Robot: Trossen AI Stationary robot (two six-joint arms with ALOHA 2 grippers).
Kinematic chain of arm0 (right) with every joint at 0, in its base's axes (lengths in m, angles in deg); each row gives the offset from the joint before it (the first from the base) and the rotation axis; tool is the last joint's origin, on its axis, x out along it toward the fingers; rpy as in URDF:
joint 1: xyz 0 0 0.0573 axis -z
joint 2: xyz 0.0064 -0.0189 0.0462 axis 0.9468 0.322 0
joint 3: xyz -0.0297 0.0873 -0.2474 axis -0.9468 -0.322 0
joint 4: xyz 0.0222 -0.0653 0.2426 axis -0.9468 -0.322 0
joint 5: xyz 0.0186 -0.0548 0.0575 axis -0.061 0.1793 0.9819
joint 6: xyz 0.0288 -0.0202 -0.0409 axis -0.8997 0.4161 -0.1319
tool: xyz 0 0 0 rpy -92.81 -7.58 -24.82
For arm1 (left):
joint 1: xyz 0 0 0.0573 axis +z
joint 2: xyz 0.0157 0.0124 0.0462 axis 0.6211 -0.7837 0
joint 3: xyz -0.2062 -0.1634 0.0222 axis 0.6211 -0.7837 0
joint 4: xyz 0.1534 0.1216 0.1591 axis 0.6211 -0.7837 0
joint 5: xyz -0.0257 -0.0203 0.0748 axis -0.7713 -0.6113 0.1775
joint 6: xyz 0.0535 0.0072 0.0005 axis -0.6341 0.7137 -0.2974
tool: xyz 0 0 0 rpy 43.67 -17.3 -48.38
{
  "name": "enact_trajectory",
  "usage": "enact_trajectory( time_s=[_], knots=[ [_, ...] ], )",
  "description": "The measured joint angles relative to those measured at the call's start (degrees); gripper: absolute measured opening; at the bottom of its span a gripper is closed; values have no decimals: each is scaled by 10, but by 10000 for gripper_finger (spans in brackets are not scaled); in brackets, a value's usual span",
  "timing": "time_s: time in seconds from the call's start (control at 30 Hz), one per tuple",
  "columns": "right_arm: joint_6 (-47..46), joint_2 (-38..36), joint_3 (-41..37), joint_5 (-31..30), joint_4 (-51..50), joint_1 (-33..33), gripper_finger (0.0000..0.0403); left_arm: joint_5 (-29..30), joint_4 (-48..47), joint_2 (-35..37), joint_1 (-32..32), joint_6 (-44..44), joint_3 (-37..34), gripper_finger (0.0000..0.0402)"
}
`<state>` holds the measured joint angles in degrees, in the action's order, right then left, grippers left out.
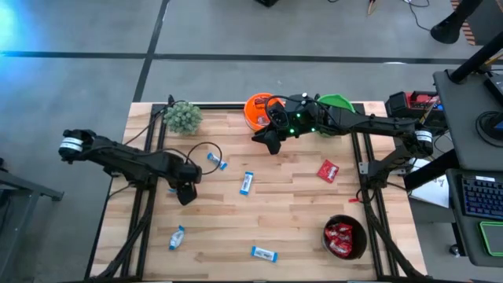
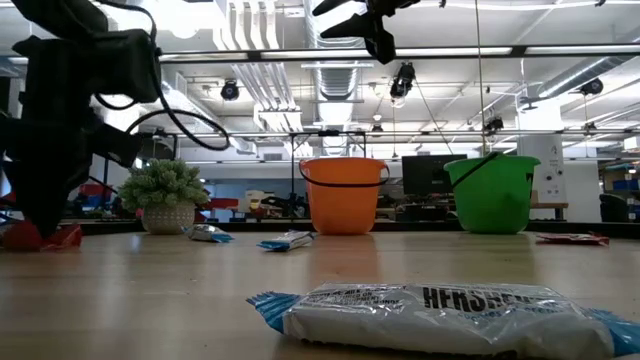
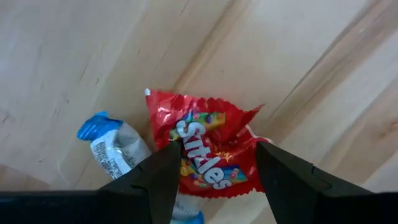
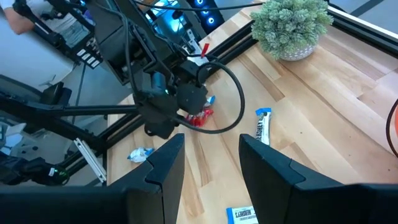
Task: Organize candy in baskets
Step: Put the red chocolate into the black bucket
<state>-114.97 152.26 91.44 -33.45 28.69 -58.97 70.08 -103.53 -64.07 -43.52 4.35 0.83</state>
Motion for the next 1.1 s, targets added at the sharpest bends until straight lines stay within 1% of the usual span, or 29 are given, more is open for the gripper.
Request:
enact_trajectory(
  time_s=[0.13, 0.23, 0.4, 0.53, 0.57, 0.8, 0.97, 1.1],
  knots=[
    [0, 0, 0, 0, 0, 0, 141, 0, 8, -28, 0, -9, 0, 185],
    [0, 0, 0, 0, 0, 0, 141, -1, 29, -47, 0, -18, 1, 161],
    [0, 0, 0, 0, 0, 0, 141, -2, 64, -59, -1, -31, 2, 91],
    [0, 0, 0, 0, 0, 0, 141, -4, 63, -42, -2, -47, 4, 20],
    [1, 0, 0, 0, 0, 0, 141, -3, 59, -36, -3, -50, 6, 11],
    [1, 0, 1, 0, 0, 0, 141, -3, 37, 12, -5, -74, 39, 2],
    [1, 0, 1, 0, 0, 0, 141, -1, 14, 41, -6, -96, 80, 1],
    [1, 0, 1, 0, 0, 0, 141, 2, 13, 56, -6, -119, 119, 1]
  ],
)
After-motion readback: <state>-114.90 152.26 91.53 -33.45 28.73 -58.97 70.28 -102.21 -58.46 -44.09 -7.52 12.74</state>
